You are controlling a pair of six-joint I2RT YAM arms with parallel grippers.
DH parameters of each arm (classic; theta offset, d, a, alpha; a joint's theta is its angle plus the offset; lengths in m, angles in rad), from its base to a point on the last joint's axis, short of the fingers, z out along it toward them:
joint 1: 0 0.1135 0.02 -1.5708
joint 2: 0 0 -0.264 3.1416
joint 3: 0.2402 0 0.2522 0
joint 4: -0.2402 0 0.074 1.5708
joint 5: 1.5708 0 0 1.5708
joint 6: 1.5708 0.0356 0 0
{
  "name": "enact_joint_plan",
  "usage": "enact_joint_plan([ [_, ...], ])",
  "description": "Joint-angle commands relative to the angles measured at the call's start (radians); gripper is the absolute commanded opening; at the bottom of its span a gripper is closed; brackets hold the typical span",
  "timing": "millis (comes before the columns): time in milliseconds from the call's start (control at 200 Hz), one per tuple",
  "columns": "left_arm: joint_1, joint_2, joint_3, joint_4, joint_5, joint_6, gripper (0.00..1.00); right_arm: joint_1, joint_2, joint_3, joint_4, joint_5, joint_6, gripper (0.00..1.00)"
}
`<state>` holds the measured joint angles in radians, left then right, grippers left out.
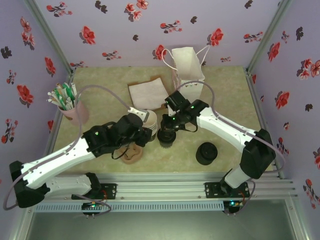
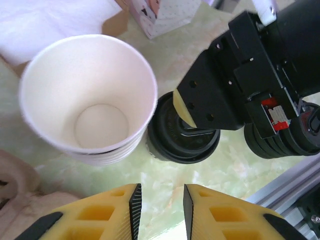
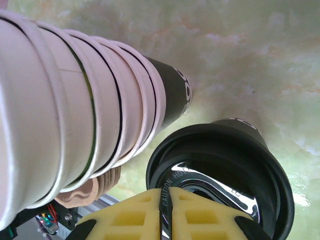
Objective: Pack the takeout coffee
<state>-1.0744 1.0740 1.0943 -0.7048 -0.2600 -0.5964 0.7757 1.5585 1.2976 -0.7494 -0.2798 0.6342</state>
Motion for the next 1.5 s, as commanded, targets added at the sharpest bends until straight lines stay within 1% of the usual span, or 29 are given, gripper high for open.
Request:
enact_joint_plan([
  [0,0.012,-0.057,-0.036,-0.035,-0.074,-0.018,0.31,0.02,0.027,0.031,-0.042,0.024,-0.02,0.13],
  [220,0.027,-0.123,-0.078,-0.044,-0.094,-0.027,0.31,0.04,0.059,0.028,-0.044,0.042,-0.011,0.13],
  [470,0.033,-0.136,-0.102,-0.044,-0.093,-0.035,0.32,0.062,0.098,0.021,-0.088,0.096,-0.013,0.12],
  [895,0.034,-0.139,-0.123,-0.033,-0.088,-0.041,0.32,0.068,0.073,-0.1,-0.071,0.127,0.011,0.12],
  [975,0.034,-0.138,-0.123,-0.032,-0.087,-0.042,0.32,0.07,0.061,-0.087,-0.078,0.127,0.014,0.12],
  [1080,0.034,-0.138,-0.116,-0.032,-0.086,-0.04,0.33,0.073,0.036,-0.028,-0.104,0.137,0.009,0.13],
  [1185,0.035,-0.142,-0.11,-0.03,-0.082,-0.037,0.34,0.076,0.003,0.043,-0.133,0.15,0.005,0.16],
  [1340,0.034,-0.148,-0.1,-0.028,-0.069,-0.036,0.41,0.083,-0.041,0.124,-0.166,0.167,-0.006,0.24],
  [1405,0.036,-0.154,-0.099,-0.027,-0.059,-0.031,0.46,0.086,-0.064,0.131,-0.169,0.176,-0.008,0.31],
  [1495,0.047,-0.168,-0.093,-0.048,-0.059,-0.023,0.57,0.089,-0.101,0.115,-0.175,0.201,-0.016,0.43],
])
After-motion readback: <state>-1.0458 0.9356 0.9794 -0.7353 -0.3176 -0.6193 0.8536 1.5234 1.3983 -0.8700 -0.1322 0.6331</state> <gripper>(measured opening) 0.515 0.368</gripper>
